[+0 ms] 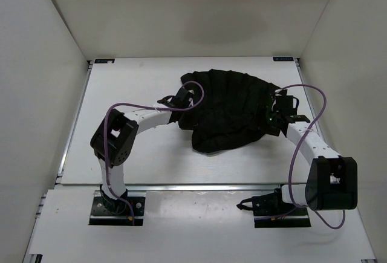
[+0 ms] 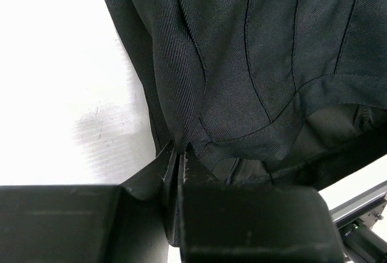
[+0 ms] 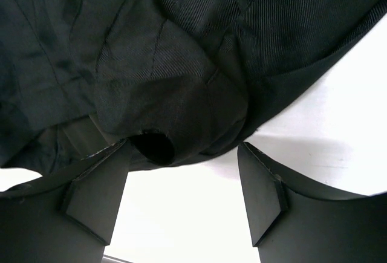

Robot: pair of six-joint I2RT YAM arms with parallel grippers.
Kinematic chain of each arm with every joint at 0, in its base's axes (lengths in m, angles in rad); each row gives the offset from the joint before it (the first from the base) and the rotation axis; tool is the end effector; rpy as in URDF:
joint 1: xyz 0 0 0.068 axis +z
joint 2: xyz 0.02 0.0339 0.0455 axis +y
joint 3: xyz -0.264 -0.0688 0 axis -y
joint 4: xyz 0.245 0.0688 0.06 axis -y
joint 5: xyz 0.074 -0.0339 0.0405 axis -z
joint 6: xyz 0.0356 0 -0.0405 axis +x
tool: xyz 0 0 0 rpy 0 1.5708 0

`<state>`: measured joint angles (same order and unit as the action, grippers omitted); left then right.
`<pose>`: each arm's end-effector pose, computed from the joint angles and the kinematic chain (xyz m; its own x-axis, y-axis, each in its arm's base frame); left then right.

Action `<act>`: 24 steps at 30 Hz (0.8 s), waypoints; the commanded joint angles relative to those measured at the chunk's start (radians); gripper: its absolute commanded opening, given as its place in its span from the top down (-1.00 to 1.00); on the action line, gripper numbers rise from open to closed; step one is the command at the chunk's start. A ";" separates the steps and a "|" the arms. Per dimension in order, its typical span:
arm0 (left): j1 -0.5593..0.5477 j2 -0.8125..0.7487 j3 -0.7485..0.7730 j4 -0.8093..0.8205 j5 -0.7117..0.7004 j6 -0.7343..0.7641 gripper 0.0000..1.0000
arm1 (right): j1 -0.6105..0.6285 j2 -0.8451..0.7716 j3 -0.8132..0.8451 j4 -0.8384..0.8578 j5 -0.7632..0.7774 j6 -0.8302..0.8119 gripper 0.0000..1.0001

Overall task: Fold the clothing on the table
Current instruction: Flatten the skirt out

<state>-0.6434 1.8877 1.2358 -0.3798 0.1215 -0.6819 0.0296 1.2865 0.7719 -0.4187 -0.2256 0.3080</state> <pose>0.3091 -0.2372 0.1696 -0.9398 -0.0773 -0.3330 0.0682 0.9121 -0.4043 0.2531 0.0155 0.2112 -0.8145 0.2715 -0.5127 0.0892 0.9318 0.3517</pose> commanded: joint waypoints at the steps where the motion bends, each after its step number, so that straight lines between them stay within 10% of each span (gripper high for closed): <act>1: -0.004 -0.071 -0.010 0.018 0.026 -0.002 0.77 | -0.014 0.011 0.021 0.069 -0.015 0.049 -0.37; 14: -0.002 -0.064 -0.012 0.025 0.020 -0.007 0.77 | 0.027 0.094 0.064 0.035 0.054 0.075 -0.28; 24: 0.039 -0.088 -0.044 0.036 0.023 -0.004 0.79 | -0.028 0.073 0.060 -0.080 0.144 0.042 1.00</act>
<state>-0.6250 1.8725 1.2045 -0.3603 0.1318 -0.6819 0.0154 1.3991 0.8139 -0.4583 -0.1478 0.3656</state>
